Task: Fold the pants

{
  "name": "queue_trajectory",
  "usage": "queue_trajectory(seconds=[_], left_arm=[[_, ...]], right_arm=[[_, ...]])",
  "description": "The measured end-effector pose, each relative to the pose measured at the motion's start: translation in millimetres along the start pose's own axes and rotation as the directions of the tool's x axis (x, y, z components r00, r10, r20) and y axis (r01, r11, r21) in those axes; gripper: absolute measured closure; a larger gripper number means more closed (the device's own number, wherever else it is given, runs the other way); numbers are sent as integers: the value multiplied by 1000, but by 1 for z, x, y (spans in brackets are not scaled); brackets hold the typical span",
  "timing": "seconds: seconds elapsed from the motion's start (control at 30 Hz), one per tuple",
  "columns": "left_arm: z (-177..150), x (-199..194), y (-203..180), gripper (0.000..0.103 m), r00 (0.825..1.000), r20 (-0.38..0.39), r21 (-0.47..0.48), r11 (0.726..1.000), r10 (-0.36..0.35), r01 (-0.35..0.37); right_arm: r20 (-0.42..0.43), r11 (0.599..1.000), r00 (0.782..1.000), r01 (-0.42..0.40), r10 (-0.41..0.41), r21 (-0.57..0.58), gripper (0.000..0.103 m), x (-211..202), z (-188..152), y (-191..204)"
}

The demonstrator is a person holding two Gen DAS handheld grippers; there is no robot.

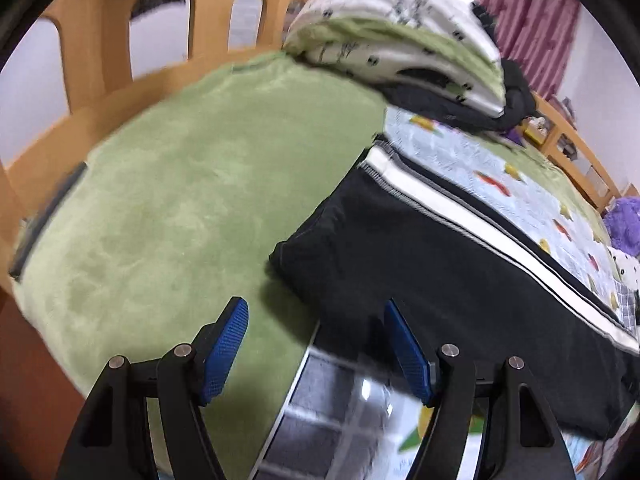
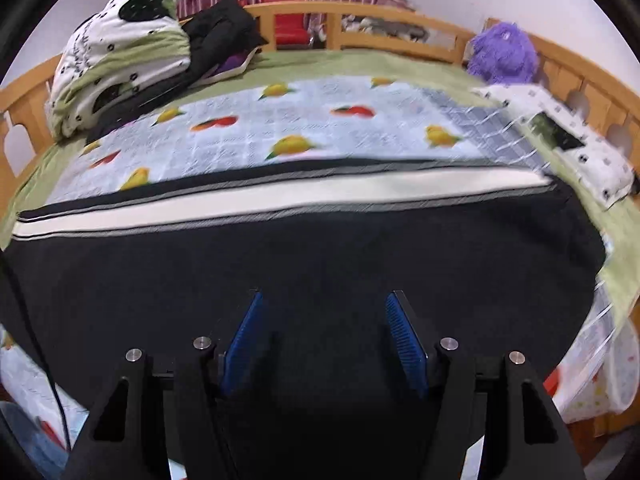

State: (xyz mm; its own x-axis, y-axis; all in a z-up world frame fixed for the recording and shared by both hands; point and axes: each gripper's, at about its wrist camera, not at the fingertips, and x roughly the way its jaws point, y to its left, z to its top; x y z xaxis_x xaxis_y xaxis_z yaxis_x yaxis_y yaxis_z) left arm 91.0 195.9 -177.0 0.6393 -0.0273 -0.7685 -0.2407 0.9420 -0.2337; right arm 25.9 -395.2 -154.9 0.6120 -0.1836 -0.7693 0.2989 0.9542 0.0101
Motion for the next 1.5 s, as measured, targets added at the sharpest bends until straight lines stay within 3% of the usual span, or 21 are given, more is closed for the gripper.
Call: queue_trajectory(seconds=[0.07, 0.1, 0.13, 0.2, 0.27, 0.3, 0.33, 0.43, 0.6, 0.67, 0.7, 0.8, 0.87, 1.0, 1.1, 1.27, 1.37, 1.5], left_arm=[[8, 14, 9, 54, 999, -8, -76, 997, -32, 31], [10, 18, 12, 80, 1000, -12, -96, 995, -26, 25], [14, 20, 18, 84, 999, -5, -119, 992, -42, 41], [17, 17, 29, 84, 994, 22, -169, 979, -108, 110], [13, 19, 28, 80, 995, 16, -142, 985, -95, 96], [11, 22, 27, 71, 997, 8, -129, 989, -74, 75], [9, 25, 25, 53, 999, -1, -122, 991, -48, 47], [9, 31, 25, 45, 999, -3, -120, 992, -47, 46], [22, 48, 30, 45, 998, -5, -158, 986, -55, 53], [23, 49, 27, 52, 999, 9, -145, 988, -53, 54], [22, 49, 25, 63, 999, 5, -132, 990, -54, 54], [24, 43, 16, 74, 999, 22, -102, 994, -40, 42], [26, 29, 7, 76, 998, 65, -65, 998, -19, 23], [36, 0, -26, 78, 986, 152, 38, 996, 73, -80], [43, -28, -64, 78, 966, 238, 143, 980, 104, -141], [36, -80, -156, 78, 943, 334, 366, 923, -13, -117], [22, -100, -217, 79, 947, 295, 470, 883, -131, -24], [-13, -104, -290, 79, 948, 225, 575, 817, -223, 56]], right_arm=[[-31, 999, 999, -37, 38, 31, 40, 2, -6, 8], [-48, 997, 997, -53, 56, 48, 40, 2, -9, 14], [-53, 997, 997, -57, 60, 52, 40, 2, -12, 18], [-61, 998, 997, -50, 53, 43, 40, -1, -14, 27], [-58, 999, 997, -40, 42, 29, 40, -5, -15, 33], [-53, 999, 998, -37, 38, 23, 40, -7, -15, 36], [-47, 999, 998, -36, 37, 17, 40, -10, -17, 39], [-42, 999, 999, -32, 32, 4, 40, -10, -19, 46], [-103, 1000, 995, -20, 17, -20, 40, 8, -25, 56], [-101, 999, 995, -21, 18, -24, 40, 8, -28, 59], [-88, 999, 996, -22, 20, -24, 40, 6, -30, 61], [-84, 999, 996, -26, 23, -43, 40, 5, -32, 66], [-79, 998, 997, -18, 13, -63, 40, 2, -32, 69], [-48, 998, 999, -23, 20, -57, 40, -7, -29, 63], [-36, 999, 999, -31, 30, -30, 40, -11, -27, 53], [-5, 1000, 1000, -17, 17, 2, 40, -23, -25, 27], [23, 999, 999, -23, 22, 27, 40, -34, -27, 3], [59, 997, 998, -19, 15, 70, 40, -51, -31, -34]])
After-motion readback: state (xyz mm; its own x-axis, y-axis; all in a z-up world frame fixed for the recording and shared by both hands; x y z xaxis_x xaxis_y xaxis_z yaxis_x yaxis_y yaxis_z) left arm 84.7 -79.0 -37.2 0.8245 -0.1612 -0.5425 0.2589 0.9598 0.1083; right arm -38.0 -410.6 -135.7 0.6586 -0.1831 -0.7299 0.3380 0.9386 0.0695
